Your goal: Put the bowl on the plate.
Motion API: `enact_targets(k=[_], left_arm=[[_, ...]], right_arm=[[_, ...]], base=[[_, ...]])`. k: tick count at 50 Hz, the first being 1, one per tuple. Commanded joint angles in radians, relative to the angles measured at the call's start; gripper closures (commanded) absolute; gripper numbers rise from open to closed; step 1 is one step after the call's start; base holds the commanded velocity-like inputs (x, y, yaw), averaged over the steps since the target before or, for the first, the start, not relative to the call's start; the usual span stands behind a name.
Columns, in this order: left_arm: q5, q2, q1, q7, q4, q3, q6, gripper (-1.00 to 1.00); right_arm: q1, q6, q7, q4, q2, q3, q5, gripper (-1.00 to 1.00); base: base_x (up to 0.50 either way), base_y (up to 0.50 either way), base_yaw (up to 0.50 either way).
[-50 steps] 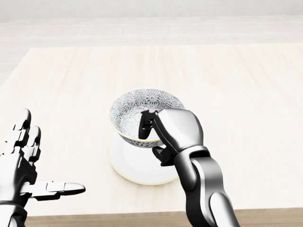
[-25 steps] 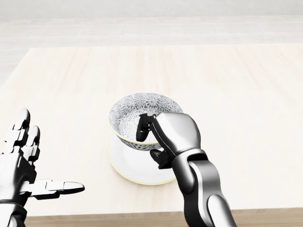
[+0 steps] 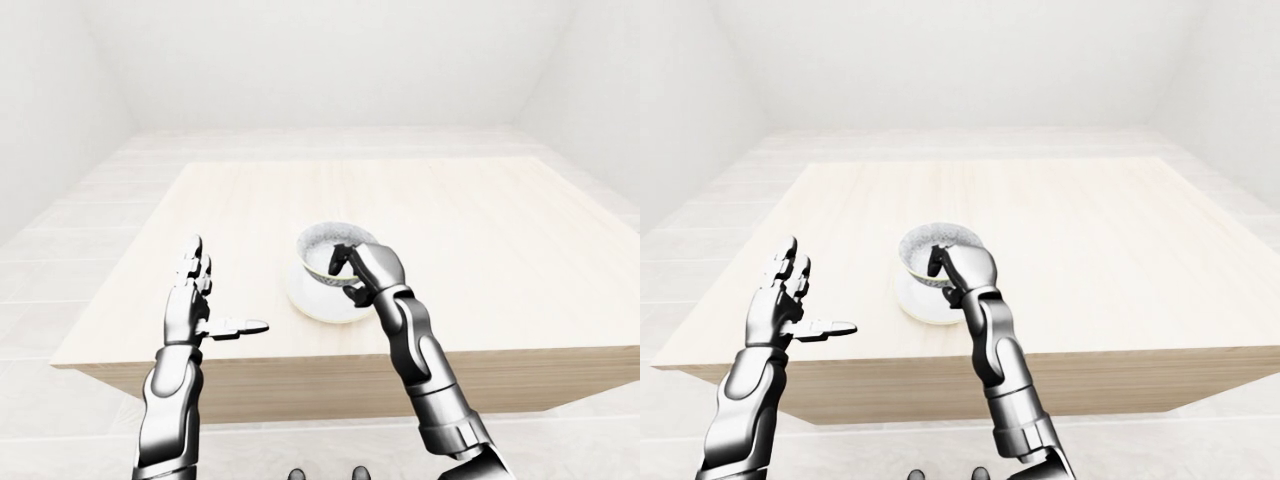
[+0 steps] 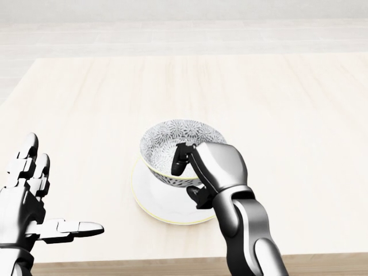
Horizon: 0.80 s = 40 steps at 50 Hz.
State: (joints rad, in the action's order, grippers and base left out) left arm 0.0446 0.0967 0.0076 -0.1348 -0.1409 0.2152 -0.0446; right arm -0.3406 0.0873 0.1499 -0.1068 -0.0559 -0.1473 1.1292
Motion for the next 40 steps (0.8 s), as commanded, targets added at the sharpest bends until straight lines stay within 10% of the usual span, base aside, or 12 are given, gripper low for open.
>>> enact_targets(k=[1,40], left_arm=[[0.000,0.000,0.005,-0.002,-0.006,0.003,-0.001,-1.00],[-0.006,-0.002,0.001,0.005,0.020,-0.005,0.018,-1.00]], right_arm=[[0.002,0.000,-0.050,-0.023,0.011,0.008,-0.024,0.42],[-0.009,0.000,-0.132,-0.137,0.031,0.021,-0.101,0.47]], base=[[0.00,0.00,0.00],[0.00,0.00,0.00]])
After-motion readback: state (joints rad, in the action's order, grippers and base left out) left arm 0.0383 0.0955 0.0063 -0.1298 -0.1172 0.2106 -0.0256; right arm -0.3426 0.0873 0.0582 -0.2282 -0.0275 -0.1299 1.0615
